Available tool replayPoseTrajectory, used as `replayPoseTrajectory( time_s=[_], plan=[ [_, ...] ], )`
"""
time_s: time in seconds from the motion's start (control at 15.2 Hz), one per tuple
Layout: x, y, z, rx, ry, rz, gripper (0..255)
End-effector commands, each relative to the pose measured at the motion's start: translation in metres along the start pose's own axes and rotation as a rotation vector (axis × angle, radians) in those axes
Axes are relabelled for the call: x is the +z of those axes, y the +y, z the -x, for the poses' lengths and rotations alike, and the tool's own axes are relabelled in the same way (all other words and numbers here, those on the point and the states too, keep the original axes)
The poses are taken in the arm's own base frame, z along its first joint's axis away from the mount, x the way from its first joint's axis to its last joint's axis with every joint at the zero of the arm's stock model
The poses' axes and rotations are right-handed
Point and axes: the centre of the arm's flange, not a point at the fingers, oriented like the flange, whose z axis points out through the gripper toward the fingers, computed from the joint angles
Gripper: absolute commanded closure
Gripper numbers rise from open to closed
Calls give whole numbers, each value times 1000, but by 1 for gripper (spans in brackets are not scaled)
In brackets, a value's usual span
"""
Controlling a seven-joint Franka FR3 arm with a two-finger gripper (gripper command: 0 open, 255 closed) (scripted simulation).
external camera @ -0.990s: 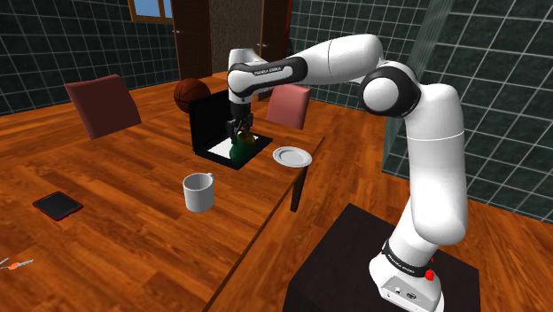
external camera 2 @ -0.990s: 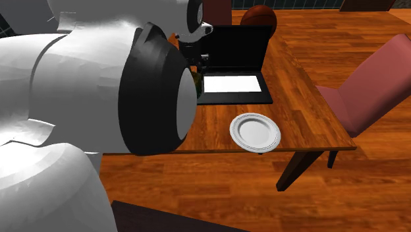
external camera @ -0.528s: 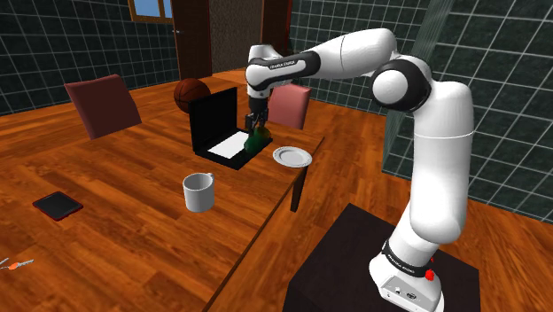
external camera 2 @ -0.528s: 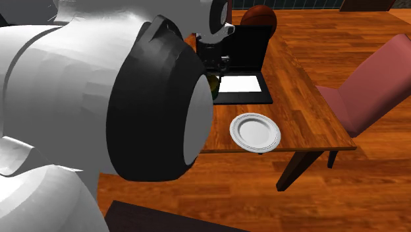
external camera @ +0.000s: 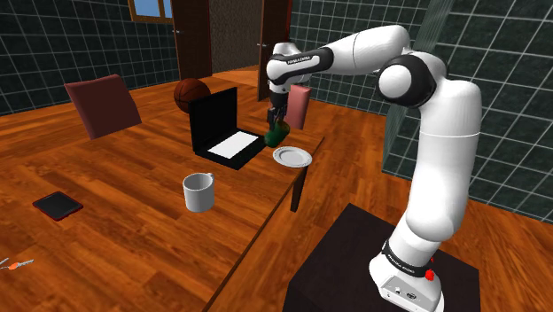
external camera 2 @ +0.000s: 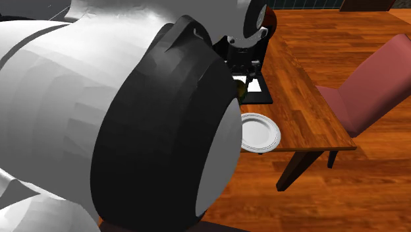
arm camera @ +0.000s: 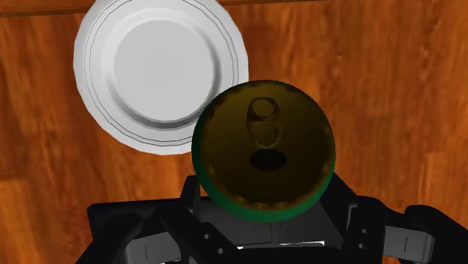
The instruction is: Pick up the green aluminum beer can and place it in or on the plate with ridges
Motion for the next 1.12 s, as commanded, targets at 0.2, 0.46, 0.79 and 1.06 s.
replayPoseTrajectory(
  time_s=[0.2, 0.46, 0.79, 1.06],
  plan=[
    [-11, 59, 29, -1, 1, 0, 255],
    [-10, 96, 46, -1, 1, 0, 255],
    [16, 96, 46, -1, 1, 0, 255],
    [37, 96, 46, -1, 1, 0, 255]
  ],
)
